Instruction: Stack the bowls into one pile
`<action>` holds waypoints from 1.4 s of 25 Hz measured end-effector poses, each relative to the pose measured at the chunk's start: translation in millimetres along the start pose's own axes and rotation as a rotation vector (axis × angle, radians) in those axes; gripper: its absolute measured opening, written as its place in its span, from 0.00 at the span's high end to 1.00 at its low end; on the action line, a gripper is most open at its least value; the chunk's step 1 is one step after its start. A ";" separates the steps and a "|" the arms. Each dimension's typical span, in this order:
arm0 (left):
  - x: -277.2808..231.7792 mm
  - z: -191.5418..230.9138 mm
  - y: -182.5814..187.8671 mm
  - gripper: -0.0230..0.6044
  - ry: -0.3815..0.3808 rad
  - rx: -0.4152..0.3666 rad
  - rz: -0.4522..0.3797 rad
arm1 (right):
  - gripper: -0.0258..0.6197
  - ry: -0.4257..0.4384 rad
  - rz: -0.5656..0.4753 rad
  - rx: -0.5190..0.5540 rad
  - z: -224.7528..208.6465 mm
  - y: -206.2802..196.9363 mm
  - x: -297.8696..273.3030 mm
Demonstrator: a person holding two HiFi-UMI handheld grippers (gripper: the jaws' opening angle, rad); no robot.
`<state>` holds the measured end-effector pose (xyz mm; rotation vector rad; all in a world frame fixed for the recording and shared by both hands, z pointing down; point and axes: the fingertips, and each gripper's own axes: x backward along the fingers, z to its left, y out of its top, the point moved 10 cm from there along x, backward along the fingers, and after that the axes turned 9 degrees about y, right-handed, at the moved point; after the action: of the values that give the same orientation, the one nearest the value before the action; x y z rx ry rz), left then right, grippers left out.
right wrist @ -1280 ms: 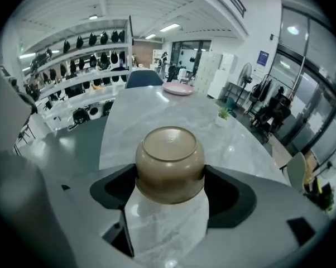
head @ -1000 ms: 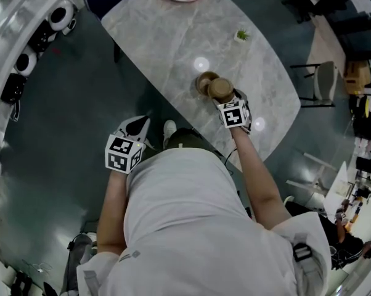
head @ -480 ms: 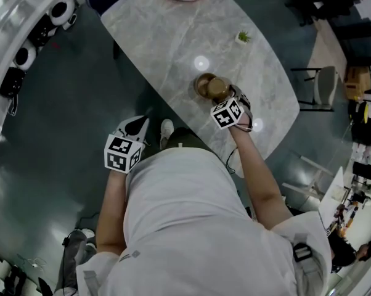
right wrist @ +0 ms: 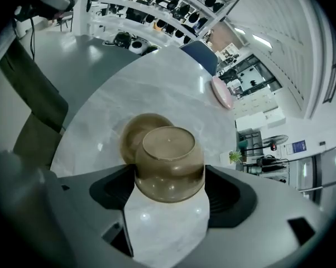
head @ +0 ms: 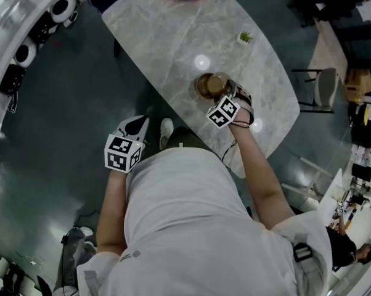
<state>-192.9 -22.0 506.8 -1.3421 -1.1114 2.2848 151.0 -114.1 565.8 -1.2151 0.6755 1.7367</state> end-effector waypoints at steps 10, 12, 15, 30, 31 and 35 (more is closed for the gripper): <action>-1.2 8.8 -2.0 0.96 -0.005 0.003 -0.001 | 0.30 0.018 -0.054 -0.014 6.8 8.2 3.9; -1.1 9.8 -2.2 0.96 -0.007 0.003 0.000 | 0.30 0.015 -0.063 -0.009 8.5 10.7 6.7; 0.2 9.7 -1.5 0.96 -0.010 0.002 0.000 | 0.30 0.020 -0.076 -0.013 10.8 13.0 11.1; 8.7 10.5 -7.3 0.96 -0.028 -0.019 0.011 | 0.41 0.028 -0.142 -0.130 24.7 9.2 24.9; 9.6 9.6 -8.2 0.96 -0.030 -0.021 0.014 | 0.43 0.022 -0.148 -0.136 26.4 7.5 26.3; 13.4 6.7 -11.9 0.96 -0.033 -0.027 0.023 | 0.53 -0.003 -0.161 -0.130 34.8 4.5 30.9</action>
<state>-207.4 -9.7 509.0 -1.3387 -1.1469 2.3241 127.6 -76.9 549.9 -1.3174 0.4555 1.6683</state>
